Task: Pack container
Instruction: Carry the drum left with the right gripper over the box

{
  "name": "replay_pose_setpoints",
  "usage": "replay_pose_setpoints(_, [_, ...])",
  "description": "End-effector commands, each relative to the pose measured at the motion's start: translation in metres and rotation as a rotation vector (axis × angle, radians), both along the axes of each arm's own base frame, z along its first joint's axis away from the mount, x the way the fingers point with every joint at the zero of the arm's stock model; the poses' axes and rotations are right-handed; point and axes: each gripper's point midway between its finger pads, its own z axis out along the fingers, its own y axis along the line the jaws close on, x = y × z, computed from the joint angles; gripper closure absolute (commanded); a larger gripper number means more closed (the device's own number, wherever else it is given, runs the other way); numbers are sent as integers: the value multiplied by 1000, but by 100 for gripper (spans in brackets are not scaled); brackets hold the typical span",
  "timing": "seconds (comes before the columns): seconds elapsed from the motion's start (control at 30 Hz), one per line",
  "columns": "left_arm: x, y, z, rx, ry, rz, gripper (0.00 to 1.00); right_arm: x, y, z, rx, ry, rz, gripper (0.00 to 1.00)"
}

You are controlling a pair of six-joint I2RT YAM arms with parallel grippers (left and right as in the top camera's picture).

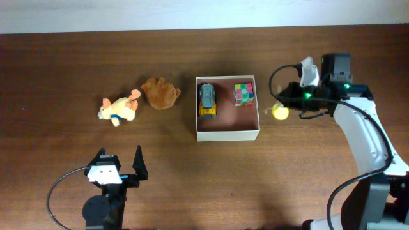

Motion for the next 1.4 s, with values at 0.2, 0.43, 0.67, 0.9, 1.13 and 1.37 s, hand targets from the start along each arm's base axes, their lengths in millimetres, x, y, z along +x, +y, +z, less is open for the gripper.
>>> replay_pose_setpoints(0.2, [0,-1,-1,15,-3,-9,0,14,69,26,-39,-170,203,91])
replay_pose_setpoints(0.43, [0,-1,0,15,-4,-9,0,19,88,0,-166,-156,221,91])
replay_pose_setpoints(0.67, [0,-1,0,15,-4,-9,0,29,113,-48,-177,-108,274,91])
replay_pose_setpoints(0.9, [0,-1,0,15,-4,-9,0,38,131,-72,-171,-120,303,91])
replay_pose_setpoints(1.13, [0,-1,0,15,-4,-9,0,49,136,-79,-166,-140,283,89])
replay_pose_setpoints(1.37, [0,-1,0,15,-4,-9,0,52,137,-77,-163,-156,281,49])
